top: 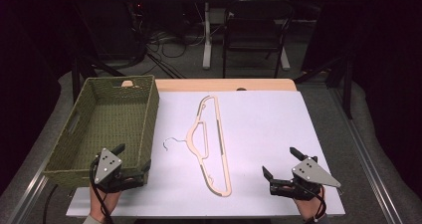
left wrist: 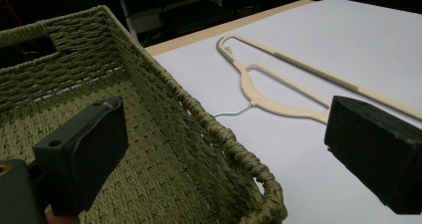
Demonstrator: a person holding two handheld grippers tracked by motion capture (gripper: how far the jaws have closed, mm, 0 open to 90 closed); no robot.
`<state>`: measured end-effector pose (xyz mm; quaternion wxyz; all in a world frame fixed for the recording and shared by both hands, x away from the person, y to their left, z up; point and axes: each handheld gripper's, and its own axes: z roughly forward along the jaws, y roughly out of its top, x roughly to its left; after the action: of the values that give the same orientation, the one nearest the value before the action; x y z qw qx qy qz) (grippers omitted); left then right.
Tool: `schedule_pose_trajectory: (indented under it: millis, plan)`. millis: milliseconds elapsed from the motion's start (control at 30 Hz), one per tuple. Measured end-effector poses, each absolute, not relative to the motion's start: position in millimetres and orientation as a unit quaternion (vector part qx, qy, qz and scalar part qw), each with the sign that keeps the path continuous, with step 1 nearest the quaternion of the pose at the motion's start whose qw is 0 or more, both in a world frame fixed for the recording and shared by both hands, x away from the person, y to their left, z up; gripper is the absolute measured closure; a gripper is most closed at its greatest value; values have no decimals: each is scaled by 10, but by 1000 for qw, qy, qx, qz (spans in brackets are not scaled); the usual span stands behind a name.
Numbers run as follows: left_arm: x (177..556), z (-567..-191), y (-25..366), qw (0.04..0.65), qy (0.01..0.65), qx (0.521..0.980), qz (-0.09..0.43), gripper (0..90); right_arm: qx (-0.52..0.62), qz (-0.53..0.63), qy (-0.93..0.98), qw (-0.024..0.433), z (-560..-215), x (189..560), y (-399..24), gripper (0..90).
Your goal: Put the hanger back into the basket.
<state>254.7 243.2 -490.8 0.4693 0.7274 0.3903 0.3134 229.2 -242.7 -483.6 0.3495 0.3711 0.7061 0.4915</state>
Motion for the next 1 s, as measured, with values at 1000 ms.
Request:
schedule_pose_trajectory:
  millis: [1000]
  plan:
    - [2519,-4875,2400,471,388,727,314,33,375,483,722,323,-4867,2345,-2407,7]
